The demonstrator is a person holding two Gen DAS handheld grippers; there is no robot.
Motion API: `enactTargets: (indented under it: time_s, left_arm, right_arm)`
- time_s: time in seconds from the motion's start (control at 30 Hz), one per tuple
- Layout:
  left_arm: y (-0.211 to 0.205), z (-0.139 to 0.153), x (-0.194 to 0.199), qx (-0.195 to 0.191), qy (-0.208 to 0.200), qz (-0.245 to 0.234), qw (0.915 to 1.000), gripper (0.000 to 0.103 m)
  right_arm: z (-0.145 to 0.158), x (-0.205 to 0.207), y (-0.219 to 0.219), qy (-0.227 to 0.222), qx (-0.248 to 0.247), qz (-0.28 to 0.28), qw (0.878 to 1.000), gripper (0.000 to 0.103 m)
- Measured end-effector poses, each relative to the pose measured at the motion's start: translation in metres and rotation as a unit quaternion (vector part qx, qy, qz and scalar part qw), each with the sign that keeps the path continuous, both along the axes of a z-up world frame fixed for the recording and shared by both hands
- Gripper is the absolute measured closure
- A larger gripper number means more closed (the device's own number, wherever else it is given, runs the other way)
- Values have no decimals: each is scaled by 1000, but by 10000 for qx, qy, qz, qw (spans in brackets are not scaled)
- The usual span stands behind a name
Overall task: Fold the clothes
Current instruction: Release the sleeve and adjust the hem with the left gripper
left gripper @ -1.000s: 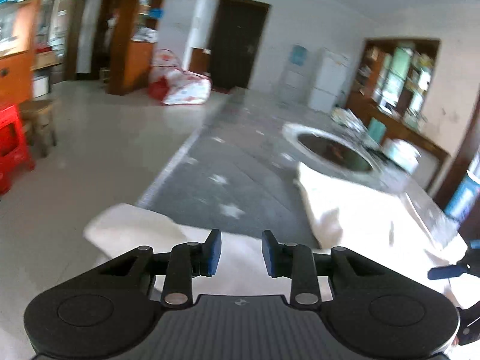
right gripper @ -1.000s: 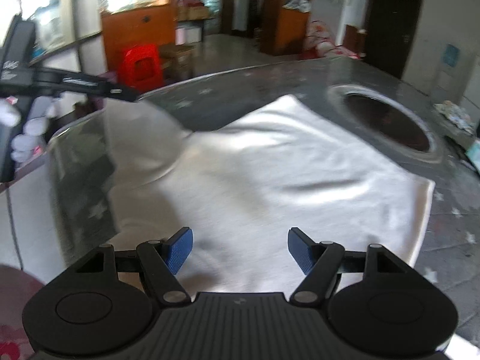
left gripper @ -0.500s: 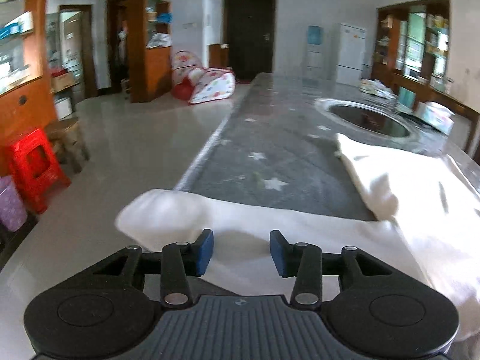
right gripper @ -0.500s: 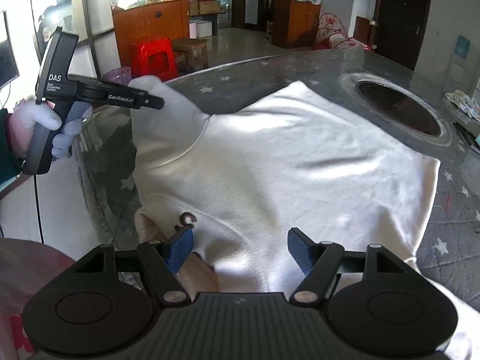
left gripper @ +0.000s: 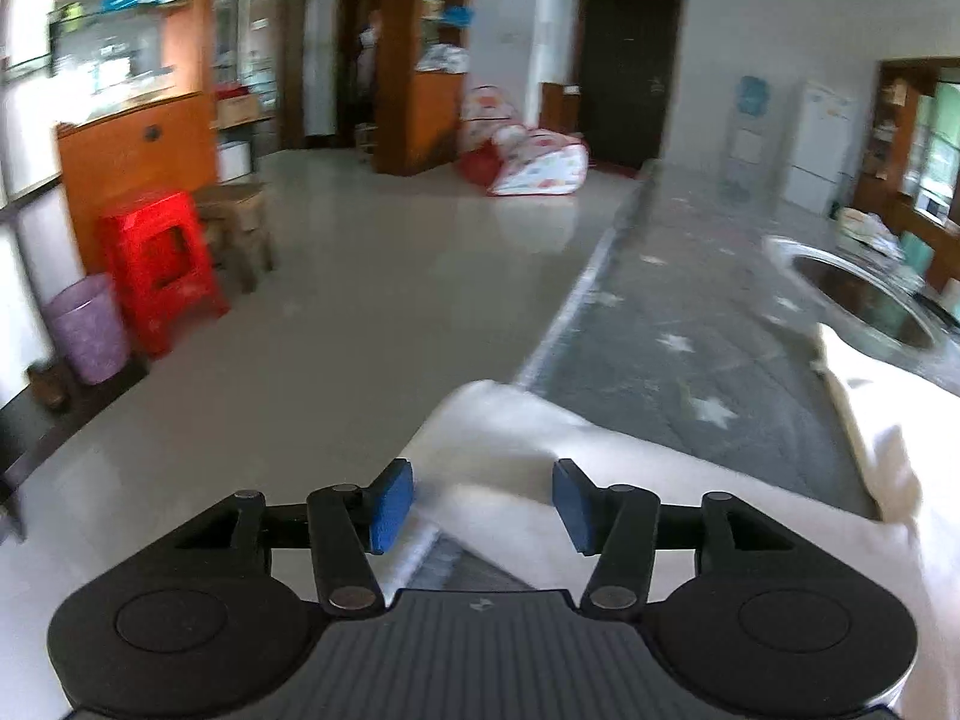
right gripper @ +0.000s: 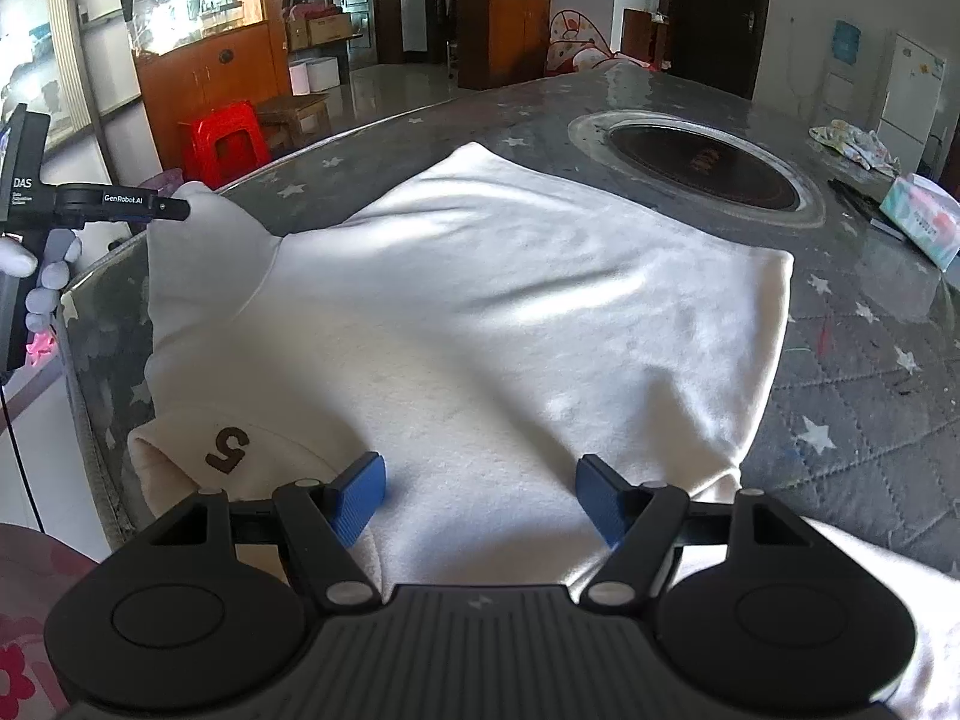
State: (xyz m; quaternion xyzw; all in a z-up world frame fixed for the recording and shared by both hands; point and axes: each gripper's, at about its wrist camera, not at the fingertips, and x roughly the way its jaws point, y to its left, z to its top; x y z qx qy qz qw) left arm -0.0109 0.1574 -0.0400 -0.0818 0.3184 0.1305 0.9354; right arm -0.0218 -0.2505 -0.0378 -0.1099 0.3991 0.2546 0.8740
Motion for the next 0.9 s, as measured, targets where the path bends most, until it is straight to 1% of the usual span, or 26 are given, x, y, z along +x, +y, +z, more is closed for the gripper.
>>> enactTargets:
  time_s: [0.03,0.1,0.17,0.2,0.27,0.33,0.4,0.5,0.6,0.63,0.7,0.8,0.9]
  left_arm:
    - [-1,3,-1,-9,-45,-19,10000,47]
    - [-7,9,-2,100,-145,-41,9998,47]
    - [-13,11,2,116,-172,-221,9995,47]
    - [-16,11,6,120,-158,-328,9993,44]
    - [-25,5,18,262,78,-463,9986,44]
    - [-33,3,26,358,267,-501,9977,44]
    - [-41,9,31,302,233,-530,9979,44]
    - [-62,23,38,76,26,-931,9956,44]
    - [-90,32,50,-104,-88,-1443,9894,46]
    - [-98,33,57,-198,-83,-1587,9871,50]
    - [-115,34,72,-387,-69,-1871,9815,55]
    - [-140,30,96,-252,-40,-2083,9777,57]
    - [-146,25,110,-153,40,-2050,9786,57]
  right_arm:
    - [0,0,0,2,12,-7,10000,30]
    - [-1,0,0,2,32,-19,10000,30]
    - [-1,0,0,-5,40,-28,10000,28]
    - [-2,0,1,-7,41,-32,10000,27]
    - [-2,0,1,-10,46,-37,10000,26]
    - [-2,0,0,-11,57,-39,10000,25]
    - [-2,1,0,-12,69,-42,10000,24]
    - [-2,2,-1,-9,81,-23,10000,23]
    - [-3,2,-1,-19,98,-22,9999,21]
    - [-3,2,-1,-25,102,-22,9999,21]
    - [-3,2,-1,-32,112,-23,9999,20]
    - [-4,2,-2,-32,131,-14,9999,20]
    - [-3,3,-3,-25,150,3,9999,20]
